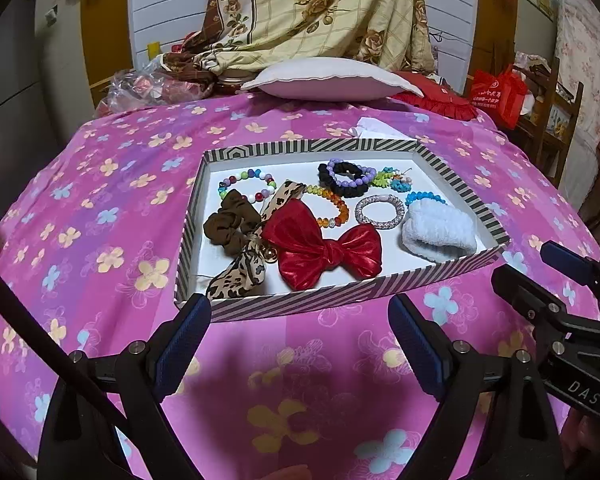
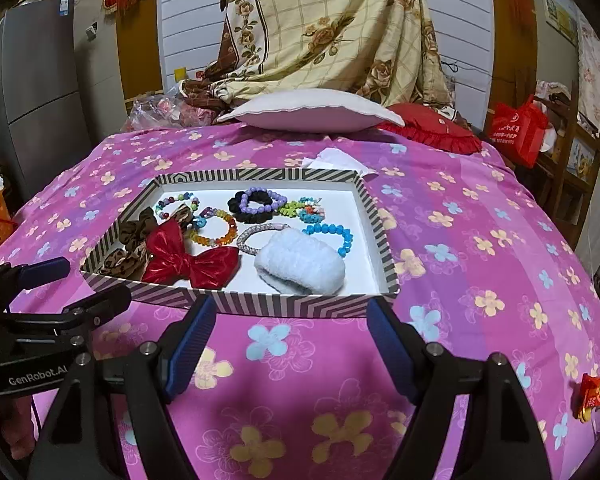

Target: Organize jewelry

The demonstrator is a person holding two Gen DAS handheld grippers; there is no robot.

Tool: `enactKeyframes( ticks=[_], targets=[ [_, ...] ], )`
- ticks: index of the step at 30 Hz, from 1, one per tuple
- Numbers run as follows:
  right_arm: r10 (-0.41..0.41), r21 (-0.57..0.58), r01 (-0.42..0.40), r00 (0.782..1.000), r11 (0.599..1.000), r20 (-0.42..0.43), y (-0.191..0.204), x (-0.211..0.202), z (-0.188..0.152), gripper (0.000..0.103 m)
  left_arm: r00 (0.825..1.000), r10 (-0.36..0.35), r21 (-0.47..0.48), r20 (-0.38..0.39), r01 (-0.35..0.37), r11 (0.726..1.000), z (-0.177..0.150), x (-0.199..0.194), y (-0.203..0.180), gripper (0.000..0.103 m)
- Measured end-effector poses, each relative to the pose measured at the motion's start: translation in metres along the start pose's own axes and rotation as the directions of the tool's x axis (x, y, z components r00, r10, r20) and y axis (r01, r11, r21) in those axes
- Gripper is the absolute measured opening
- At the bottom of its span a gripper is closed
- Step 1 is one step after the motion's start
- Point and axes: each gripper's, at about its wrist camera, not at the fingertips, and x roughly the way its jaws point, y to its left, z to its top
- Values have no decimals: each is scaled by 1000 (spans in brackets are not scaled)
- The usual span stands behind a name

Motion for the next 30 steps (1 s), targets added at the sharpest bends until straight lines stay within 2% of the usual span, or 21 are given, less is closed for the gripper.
enactKeyframes(
  ticks=[9,30],
  targets=[
    [-4,-9,4,1000,1000,-1,2,0,-2,81,1000,13,-9,-1,-13,1000,-2,1,2,65],
    [-13,-1,13,1000,1000,5,-3,-8,-11,81,1000,30,38,7,-30,999,-17,-5,-10,65]
  ],
)
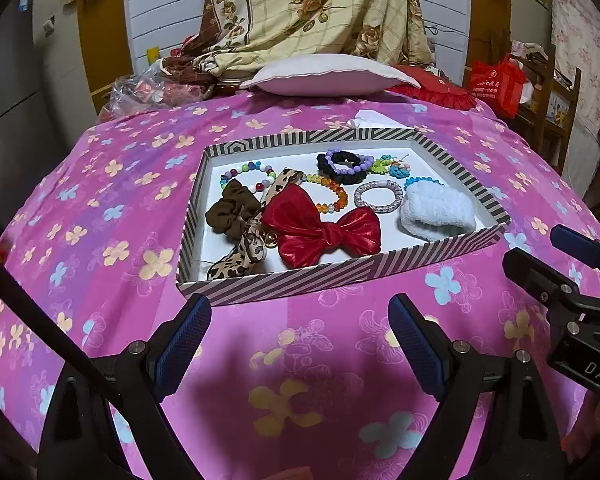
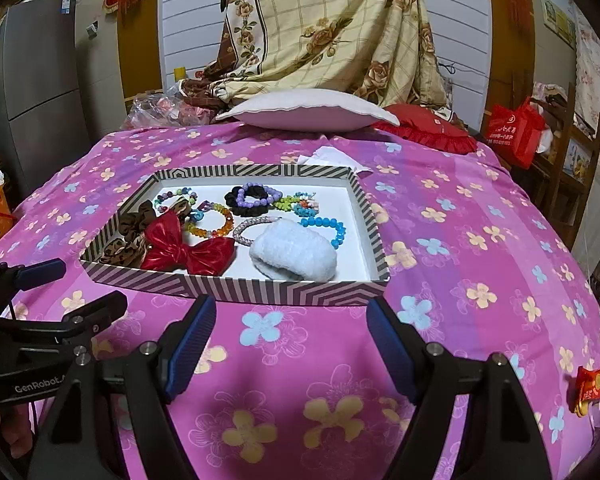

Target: Organize jewelry

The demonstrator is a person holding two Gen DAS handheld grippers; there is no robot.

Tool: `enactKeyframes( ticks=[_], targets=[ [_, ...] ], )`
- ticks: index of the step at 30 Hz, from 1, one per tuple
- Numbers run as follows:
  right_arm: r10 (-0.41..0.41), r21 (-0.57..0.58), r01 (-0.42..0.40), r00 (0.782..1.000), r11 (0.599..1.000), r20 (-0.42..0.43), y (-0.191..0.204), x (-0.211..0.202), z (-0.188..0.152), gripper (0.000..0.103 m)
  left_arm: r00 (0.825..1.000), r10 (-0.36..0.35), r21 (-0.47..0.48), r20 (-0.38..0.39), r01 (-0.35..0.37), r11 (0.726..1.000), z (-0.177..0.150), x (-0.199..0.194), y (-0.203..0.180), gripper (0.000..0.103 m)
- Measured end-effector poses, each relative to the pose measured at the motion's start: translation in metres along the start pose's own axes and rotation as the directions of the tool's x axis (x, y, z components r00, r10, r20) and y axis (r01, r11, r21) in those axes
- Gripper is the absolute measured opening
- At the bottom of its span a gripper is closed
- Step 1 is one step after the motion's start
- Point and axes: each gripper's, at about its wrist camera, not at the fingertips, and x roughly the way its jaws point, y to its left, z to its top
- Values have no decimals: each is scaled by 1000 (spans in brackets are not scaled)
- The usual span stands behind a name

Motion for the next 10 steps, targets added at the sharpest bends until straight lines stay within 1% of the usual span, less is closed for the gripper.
enactKeyframes(
  ticks=[4,8,10],
  targets=[
    [1,-14,-1,1000,1000,0,3,0,0,81,1000,-5,1,-1,5,1000,0,1,-1,65],
    [0,-22,0,1000,1000,0,6,1,0,81,999,-42,-3,13,42,999,-1,-2,-2,65],
    [-1,-23,1,1000,1000,0,6,1,0,81,999,-45,6,17,44,999,-1,-3,-4,65]
  ],
)
